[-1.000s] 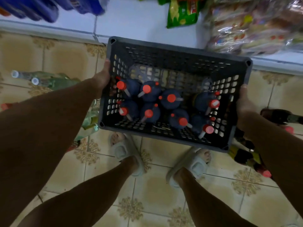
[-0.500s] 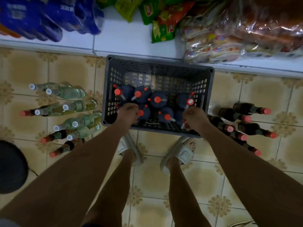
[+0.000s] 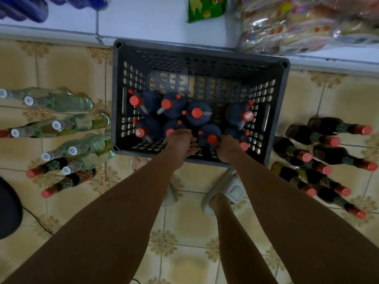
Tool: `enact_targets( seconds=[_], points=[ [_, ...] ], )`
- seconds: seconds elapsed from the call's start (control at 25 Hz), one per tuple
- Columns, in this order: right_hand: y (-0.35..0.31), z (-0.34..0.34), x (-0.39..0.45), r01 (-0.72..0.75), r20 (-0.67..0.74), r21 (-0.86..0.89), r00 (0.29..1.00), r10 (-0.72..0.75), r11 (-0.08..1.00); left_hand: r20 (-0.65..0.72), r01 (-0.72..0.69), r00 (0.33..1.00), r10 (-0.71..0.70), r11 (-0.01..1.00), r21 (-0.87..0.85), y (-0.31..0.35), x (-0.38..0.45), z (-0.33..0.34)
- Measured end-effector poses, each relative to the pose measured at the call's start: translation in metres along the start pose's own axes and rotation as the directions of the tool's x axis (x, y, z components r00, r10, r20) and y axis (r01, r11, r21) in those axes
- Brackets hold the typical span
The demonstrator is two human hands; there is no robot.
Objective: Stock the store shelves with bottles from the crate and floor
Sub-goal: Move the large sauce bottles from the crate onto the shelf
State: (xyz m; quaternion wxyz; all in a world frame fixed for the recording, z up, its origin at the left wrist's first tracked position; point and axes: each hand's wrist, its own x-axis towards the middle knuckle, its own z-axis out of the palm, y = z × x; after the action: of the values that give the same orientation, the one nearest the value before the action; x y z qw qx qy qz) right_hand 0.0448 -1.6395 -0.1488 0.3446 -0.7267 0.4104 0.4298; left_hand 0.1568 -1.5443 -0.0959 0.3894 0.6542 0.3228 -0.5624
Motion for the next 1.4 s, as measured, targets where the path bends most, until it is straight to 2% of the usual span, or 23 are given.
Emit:
enact_targets(
  seconds=[0.2, 0.32, 0.4, 0.52, 0.68, 0.8, 0.88, 1.08, 1.24, 1.4],
  points=[
    [-0.003, -0.001, -0.008, 0.006, -0.006, -0.007, 1.0, -0.006, 1.0, -0.017, 0.013, 1.0, -0.014, 0.998, -0.054, -0.004, -0.003, -0.004],
    [-0.01, -0.006, -0.027, 0.007, -0.014, 0.116, 1.0, -0.005, 0.993, -0.037, -0.021, 0.999, 0.019, 0.999, -0.042, -0.006, -0.019, -0.006],
    [-0.011, -0.015, -0.046, 0.003, -0.034, 0.266, 0.999, 0.007, 0.964, -0.066, -0.032, 0.997, 0.03, 0.999, -0.036, -0.011, -0.039, -0.006],
    [-0.012, -0.041, -0.098, 0.008, -0.017, 0.502, 1.0, 0.001, 0.865, -0.055, -0.026, 0.998, 0.025, 0.999, -0.021, -0.021, -0.094, -0.002],
    [-0.018, -0.089, -0.222, 0.107, -0.069, 0.569, 0.994, -0.082, 0.815, 0.058, -0.136, 0.989, 0.136, 0.991, 0.0, -0.027, -0.223, 0.009],
    [-0.02, -0.121, -0.328, 0.106, -0.096, 0.778, 0.994, -0.05, 0.619, 0.12, -0.192, 0.973, 0.195, 0.981, -0.04, -0.024, -0.325, 0.009],
    [-0.016, -0.134, -0.386, 0.126, -0.116, 0.851, 0.992, -0.051, 0.51, 0.182, -0.239, 0.952, 0.248, 0.969, -0.066, -0.026, -0.382, 0.008],
    [-0.004, -0.156, -0.482, 0.289, -0.275, 0.841, 0.956, -0.099, 0.457, 0.305, -0.359, 0.883, 0.356, 0.932, -0.051, -0.03, -0.477, 0.008],
    [0.007, -0.155, -0.535, 0.38, -0.392, 0.852, 0.919, -0.043, 0.361, 0.36, -0.434, 0.834, 0.418, 0.9, -0.037, -0.039, -0.522, 0.022],
    [0.015, -0.144, -0.57, 0.414, -0.434, 0.867, 0.901, 0.016, 0.277, 0.324, -0.493, 0.821, 0.471, 0.87, -0.017, -0.063, -0.554, 0.04]
  ],
)
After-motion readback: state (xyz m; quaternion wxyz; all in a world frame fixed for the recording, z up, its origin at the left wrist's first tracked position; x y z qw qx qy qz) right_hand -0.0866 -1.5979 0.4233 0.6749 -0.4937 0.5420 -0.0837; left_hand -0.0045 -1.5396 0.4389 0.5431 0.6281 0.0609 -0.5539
